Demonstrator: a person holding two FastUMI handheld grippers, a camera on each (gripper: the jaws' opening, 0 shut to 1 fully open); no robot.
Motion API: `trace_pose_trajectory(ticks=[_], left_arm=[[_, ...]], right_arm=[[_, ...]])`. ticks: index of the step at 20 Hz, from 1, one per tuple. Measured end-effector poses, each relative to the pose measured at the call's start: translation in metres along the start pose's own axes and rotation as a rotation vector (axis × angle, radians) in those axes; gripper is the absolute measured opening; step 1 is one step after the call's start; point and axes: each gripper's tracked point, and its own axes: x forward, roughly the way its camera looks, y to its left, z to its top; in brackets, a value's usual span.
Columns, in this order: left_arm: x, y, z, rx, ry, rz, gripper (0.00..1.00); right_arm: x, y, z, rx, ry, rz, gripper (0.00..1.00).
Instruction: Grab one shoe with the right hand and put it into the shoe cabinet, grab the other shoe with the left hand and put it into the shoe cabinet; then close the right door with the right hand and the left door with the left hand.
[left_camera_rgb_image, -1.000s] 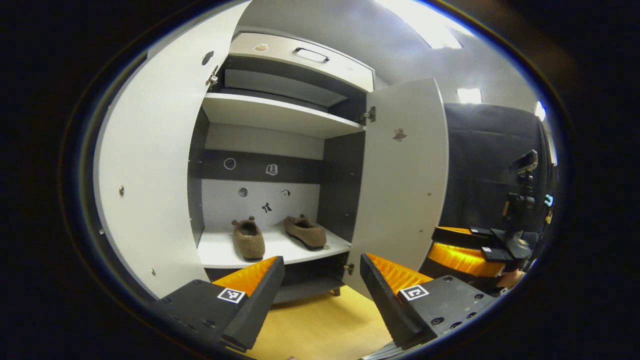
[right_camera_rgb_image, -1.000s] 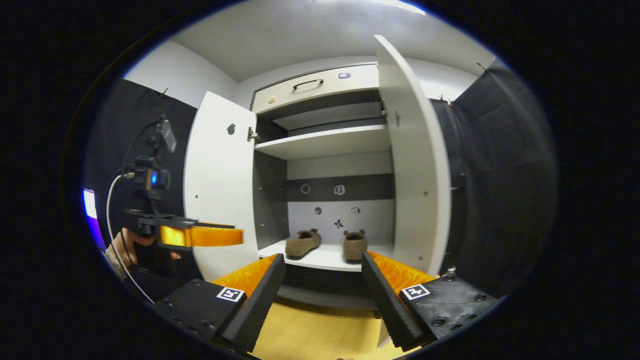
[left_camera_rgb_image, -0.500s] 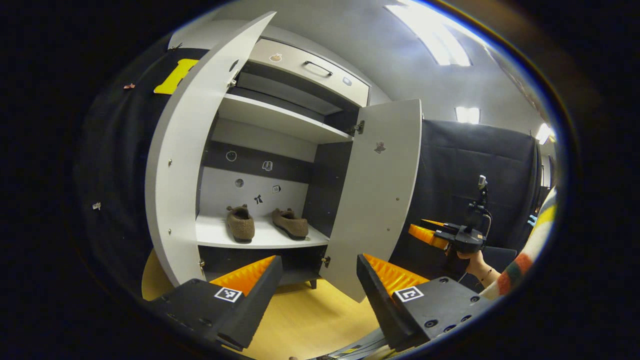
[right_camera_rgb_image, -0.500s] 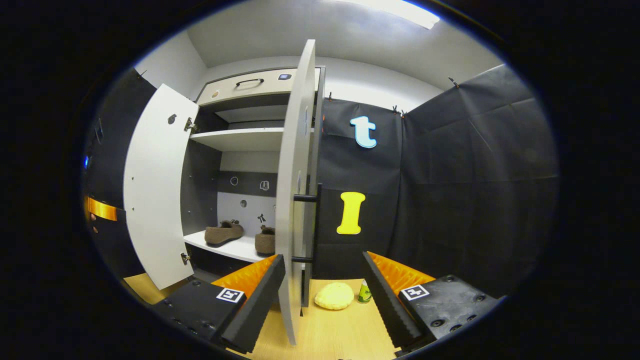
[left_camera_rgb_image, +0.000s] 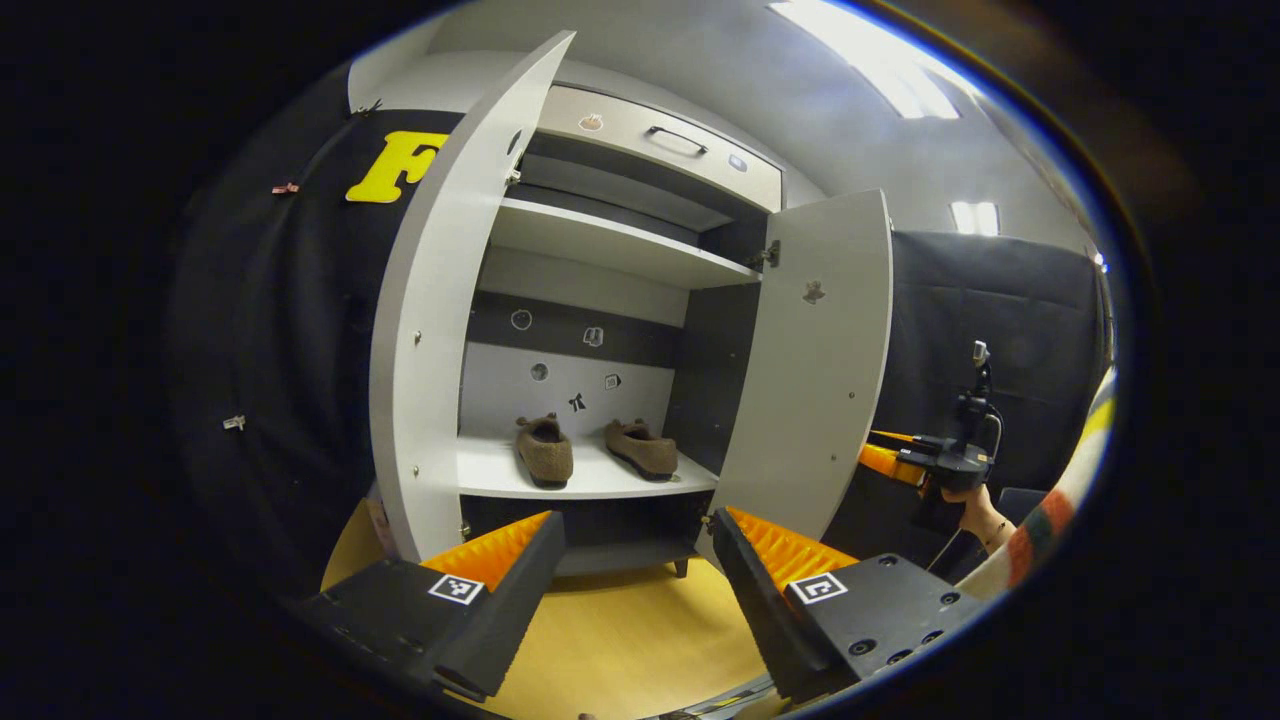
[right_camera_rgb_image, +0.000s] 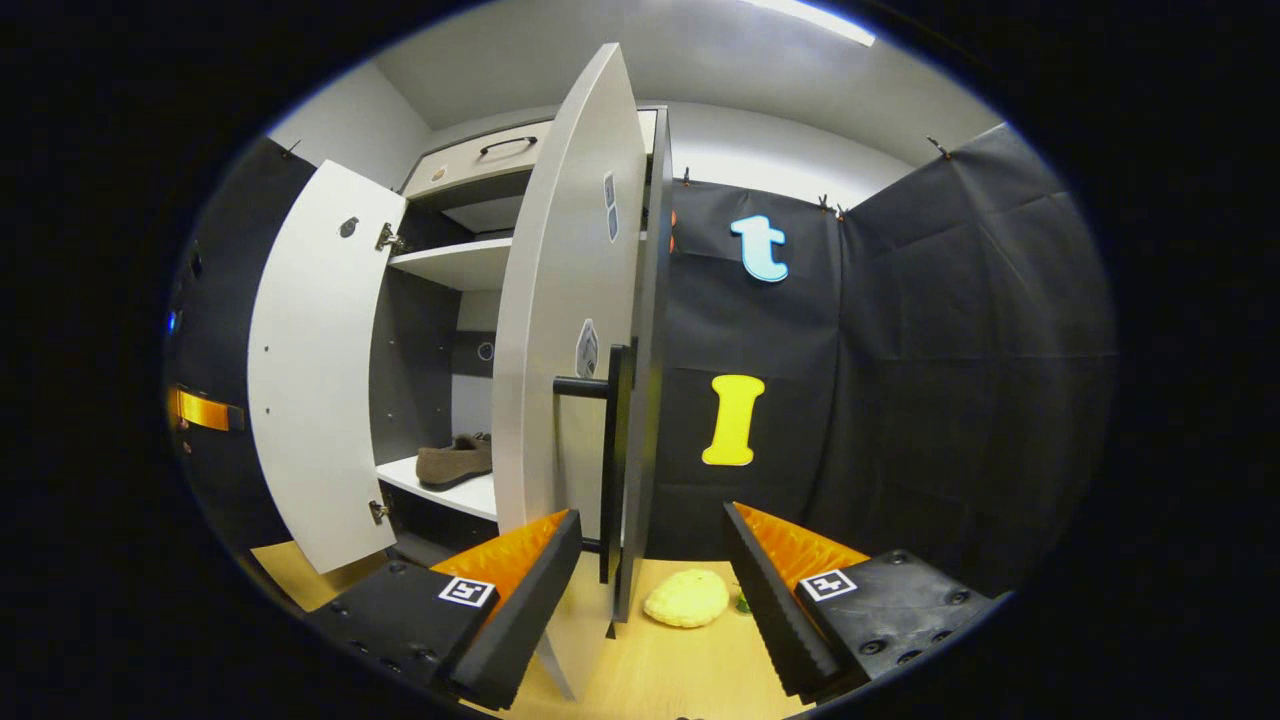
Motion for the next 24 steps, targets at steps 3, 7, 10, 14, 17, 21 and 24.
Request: trace_pose_trajectory(ticks=[3, 7, 10, 14, 17, 21, 24], left_arm=[[0.001, 0.004, 0.003, -0.020, -0.014, 0.003, 0.95], [-0.006, 0.012, 0.001, -0.018, -0.014, 0.034, 0.95], [-0.016, 0.027, -0.002, 0.003, -0.005, 0.094, 0.95], [-0.035, 0.055, -0.001, 0.009, -0.009, 0.200, 0.95], [-0.052, 0.081, 0.005, 0.021, -0.019, 0.292, 0.95], [-0.060, 0.130, 0.019, 0.056, -0.051, 0.428, 0.95], [-0.055, 0.170, 0.036, 0.072, -0.092, 0.504, 0.95]], right_arm=[[0.016, 0.043, 0.000, 0.016, 0.005, 0.089, 0.94], [0.037, 0.086, -0.001, 0.045, 0.004, 0.195, 0.95], [0.057, 0.115, -0.003, 0.073, 0.004, 0.259, 1.00], [0.094, 0.164, -0.004, 0.071, -0.011, 0.311, 0.95], [0.124, 0.188, -0.001, 0.018, -0.038, 0.298, 0.95], [0.154, 0.200, -0.005, 0.035, -0.041, 0.225, 0.95], [0.168, 0.202, -0.008, 0.082, -0.031, 0.187, 0.95]])
